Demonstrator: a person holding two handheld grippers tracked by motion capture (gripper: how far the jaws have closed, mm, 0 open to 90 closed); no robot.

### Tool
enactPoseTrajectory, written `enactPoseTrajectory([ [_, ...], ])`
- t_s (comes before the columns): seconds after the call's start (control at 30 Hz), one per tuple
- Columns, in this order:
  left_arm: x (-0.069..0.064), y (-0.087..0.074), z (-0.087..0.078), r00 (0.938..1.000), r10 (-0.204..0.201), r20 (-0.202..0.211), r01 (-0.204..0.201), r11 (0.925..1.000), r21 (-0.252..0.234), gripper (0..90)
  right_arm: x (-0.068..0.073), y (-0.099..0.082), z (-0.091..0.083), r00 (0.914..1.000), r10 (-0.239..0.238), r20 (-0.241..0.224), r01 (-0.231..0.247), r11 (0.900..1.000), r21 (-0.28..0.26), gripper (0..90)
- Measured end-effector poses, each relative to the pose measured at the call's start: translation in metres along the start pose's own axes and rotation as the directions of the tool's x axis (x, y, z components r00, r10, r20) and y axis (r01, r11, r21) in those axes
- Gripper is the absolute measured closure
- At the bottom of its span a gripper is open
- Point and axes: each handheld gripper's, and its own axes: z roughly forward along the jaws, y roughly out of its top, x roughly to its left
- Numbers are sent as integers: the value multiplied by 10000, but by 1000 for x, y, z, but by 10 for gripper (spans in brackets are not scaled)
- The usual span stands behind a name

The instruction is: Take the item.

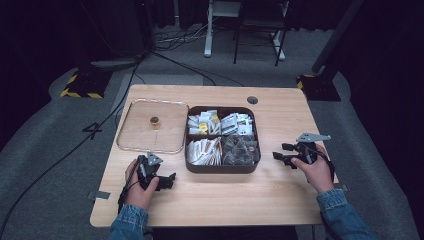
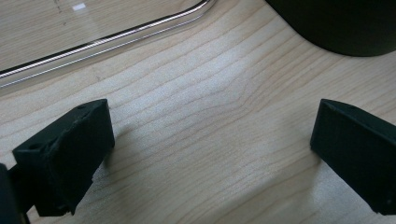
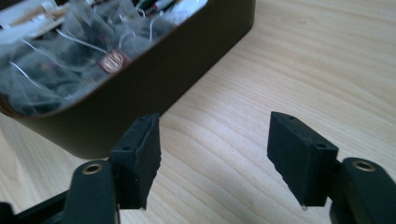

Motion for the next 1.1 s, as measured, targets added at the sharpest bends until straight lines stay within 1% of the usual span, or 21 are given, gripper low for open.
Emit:
enactPoseTrajectory([
  [0.07,0,0,0,10000,-1,-2,1,10000,0,0,1,4,-5,10000,24,-29,-24,10000,-85,377],
  [0.1,0,0,0,10000,0,-2,0,10000,2,0,0,5,-7,10000,-55,-20,55,9999,-99,387],
  [0.23,0,0,0,10000,2,-1,-2,10000,2,0,2,13,-14,9999,-8,-136,7,10000,-48,410],
  [0.33,0,1,0,10000,21,-13,-21,10000,0,0,3,19,-16,9998,18,-206,-19,10000,-66,411],
  [0.37,0,1,1,10000,-14,-41,14,10000,20,0,4,22,-16,9997,14,-246,-15,10000,-55,398],
  [0.47,-1,2,1,9999,-43,-95,43,10000,9,0,6,31,-11,9996,-138,-261,134,9998,-148,321],
  [0.53,-1,2,1,9999,-70,-115,70,10000,18,0,8,36,-8,9987,-334,-388,328,9993,-167,304],
  [0.6,-2,1,1,9998,-148,-152,148,9999,9,0,9,44,-3,9975,-613,-346,611,9981,-81,266],
  [0.63,-2,1,1,9998,-147,-156,147,9999,5,0,10,47,-1,9969,-691,-372,688,9976,-78,265],
  [0.67,-2,1,1,9998,-147,-155,147,9999,6,0,10,51,0,9963,-767,-397,765,9970,-77,266],
  [0.73,-2,1,1,9998,-147,-158,147,9999,3,0,10,57,4,9965,-717,-422,717,9974,-16,275],
  [0.87,-2,1,1,9997,-151,-165,151,9999,2,0,11,70,13,9953,-793,-561,801,9967,124,323],
  [0.97,-2,1,1,9998,-151,-157,151,9999,3,0,14,78,19,9954,-675,-684,691,9974,219,365],
  [1.03,-2,1,1,9998,-149,-153,150,9999,6,0,16,85,23,9947,-706,-747,730,9968,310,382],
  [1.1,-2,1,1,9998,-151,-163,151,9999,5,0,19,91,28,9945,-774,-707,807,9957,448,399],
])
